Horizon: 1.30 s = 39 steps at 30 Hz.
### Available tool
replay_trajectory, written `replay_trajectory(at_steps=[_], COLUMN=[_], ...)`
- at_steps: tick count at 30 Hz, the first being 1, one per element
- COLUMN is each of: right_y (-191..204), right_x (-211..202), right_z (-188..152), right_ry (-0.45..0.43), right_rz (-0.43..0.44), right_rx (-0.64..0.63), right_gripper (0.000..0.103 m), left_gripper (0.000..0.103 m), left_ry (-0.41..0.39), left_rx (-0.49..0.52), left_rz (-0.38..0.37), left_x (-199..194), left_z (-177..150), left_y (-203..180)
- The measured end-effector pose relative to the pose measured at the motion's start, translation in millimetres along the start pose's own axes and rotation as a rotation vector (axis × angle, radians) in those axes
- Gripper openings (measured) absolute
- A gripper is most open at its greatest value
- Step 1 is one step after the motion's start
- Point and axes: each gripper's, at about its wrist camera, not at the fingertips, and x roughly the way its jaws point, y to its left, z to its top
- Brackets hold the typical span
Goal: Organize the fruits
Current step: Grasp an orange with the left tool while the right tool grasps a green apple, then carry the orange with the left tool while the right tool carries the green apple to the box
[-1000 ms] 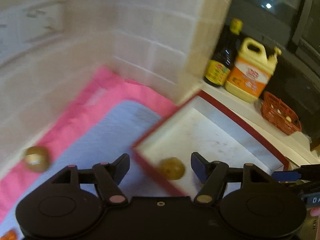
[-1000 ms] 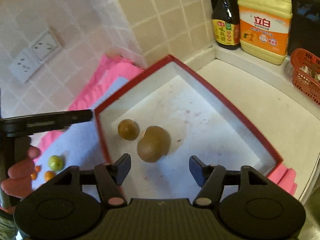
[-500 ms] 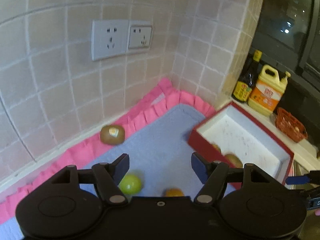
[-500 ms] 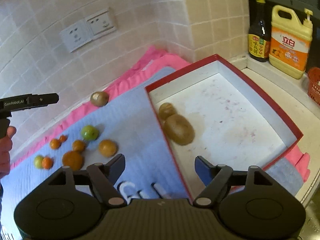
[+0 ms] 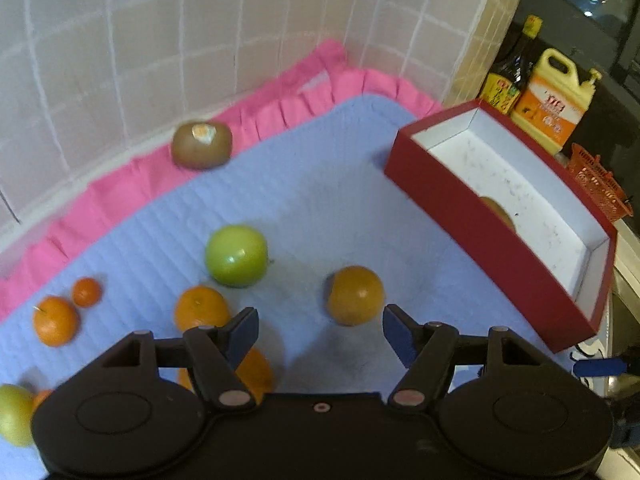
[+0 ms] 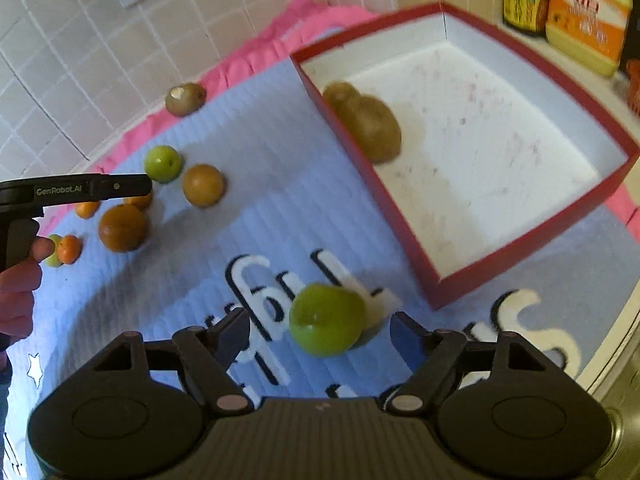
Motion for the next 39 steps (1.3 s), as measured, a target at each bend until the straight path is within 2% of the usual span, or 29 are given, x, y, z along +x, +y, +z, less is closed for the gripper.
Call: replay_trajectory(at_steps=[13,15,16,17,19,22,25,27,33,39], right_y=[-13,-14,-13,-13,-12,-11,-9,-8,-3,-2], right_x=[22,24,26,27,30,35,38,38,34,3], right_z=[2,2,2,3,3,4,6,7,8,23], right_ry=[0.031,0.036,0.04,0.043,0.047,0.047,0.053,0.053,0.052,-0.006], right_rz=[0.016,0.012,0.011,0.012,0.018,0.017,0.005,-0.001,0.0,0.09], right_rx=[0.086,0.089,0.091,0.09,0.089,0.085,0.075,0.059,0.032,0.023], right_gripper=[0.079,0.079,0.078,0.078,0.076,0.071,0.063,0.052,0.052,0.052], left_gripper=[0.081,0.075,0.064,0.06,0.06,0.05,0.049,0.048,0.046,0.046], left_ry=[0.038,0.044,0.051,0.059,0.071,0.056,0.046,0.041,0.009,-0.095], left_rx=[0.043,0.048,0.048,0.046,0.037,0.05,0.066,0.067,0.056,0.083], left_rz=[0.021,0.023,0.026,0.026,0.022,0.03,0.044,0.05,0.056,0.056], left_x=[50,56,58,61,65,65,65,64,55,21], left_z=[8,9,9,9,9,8,8,7,7,25], left_y=[-27,-29,-30,-31,-31,-34,-37,-39,-41,-59])
